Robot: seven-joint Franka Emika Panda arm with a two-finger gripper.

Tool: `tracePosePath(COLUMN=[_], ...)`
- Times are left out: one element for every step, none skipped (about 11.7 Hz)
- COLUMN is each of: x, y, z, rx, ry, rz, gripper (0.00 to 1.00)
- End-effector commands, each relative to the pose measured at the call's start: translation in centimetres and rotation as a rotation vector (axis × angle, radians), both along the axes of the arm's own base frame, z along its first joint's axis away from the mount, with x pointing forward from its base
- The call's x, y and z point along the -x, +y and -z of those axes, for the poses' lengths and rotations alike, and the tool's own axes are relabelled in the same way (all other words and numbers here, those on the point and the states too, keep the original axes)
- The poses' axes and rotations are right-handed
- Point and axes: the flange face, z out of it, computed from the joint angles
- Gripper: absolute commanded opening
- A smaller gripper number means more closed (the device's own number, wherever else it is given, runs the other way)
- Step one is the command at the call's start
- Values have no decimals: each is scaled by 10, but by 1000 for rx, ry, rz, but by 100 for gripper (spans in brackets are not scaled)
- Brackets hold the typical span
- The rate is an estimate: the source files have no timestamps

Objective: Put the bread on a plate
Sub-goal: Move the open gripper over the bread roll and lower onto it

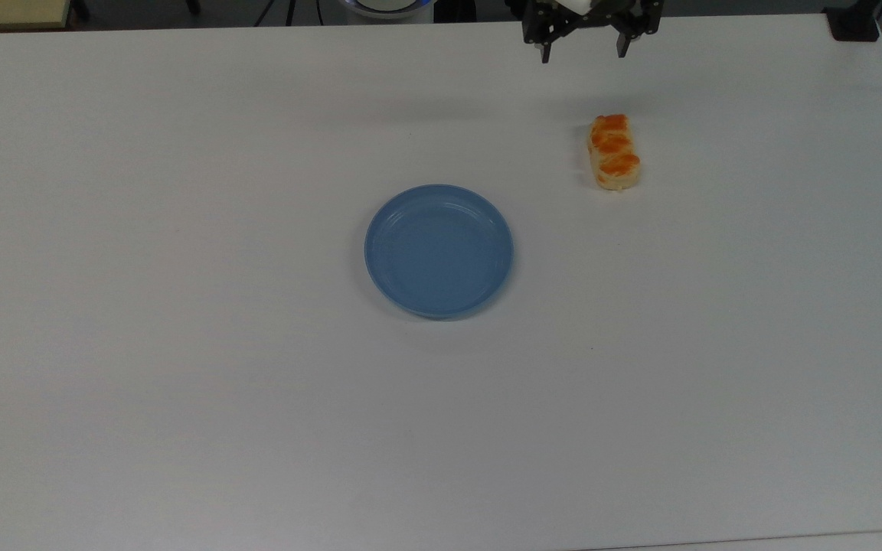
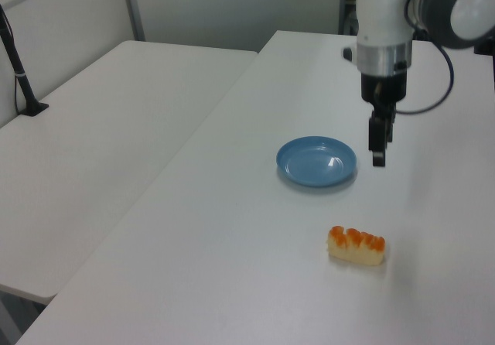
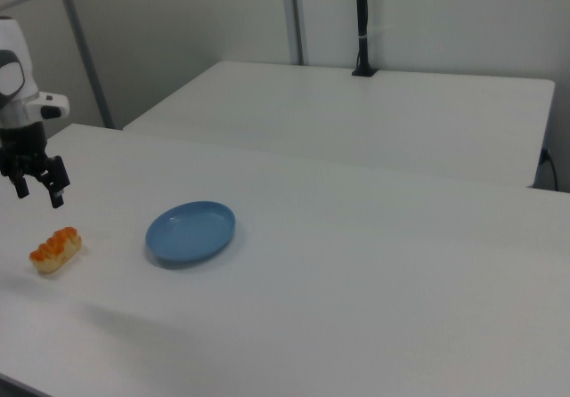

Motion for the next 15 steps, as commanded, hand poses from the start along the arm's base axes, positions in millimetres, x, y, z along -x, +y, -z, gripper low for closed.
tracePosePath(x=[15,14,12,12,8,5,4,5,3,1,-1,-2,-3,-4,-5], y=[24,31,36,45,51,56,65,73,77,84,87,87,87,89,89], z=[28,35,42,49,60,72,85,97,110,117,125,129,135,137,139], rx=[21,14,5,15,14,17,30,51,67,64,72,82,84,82,87], ry=[-21,-17,-24,-42,-51,-60,-76,-94,-96,-100,-101,-108,-101,-98,-100], rz=[-49,-52,-46,-39,-18,-8,4,14,20,31,40,38,38,36,32], gripper=[100,100,100,100,100,100,100,100,100,100,100,100,100,100,100])
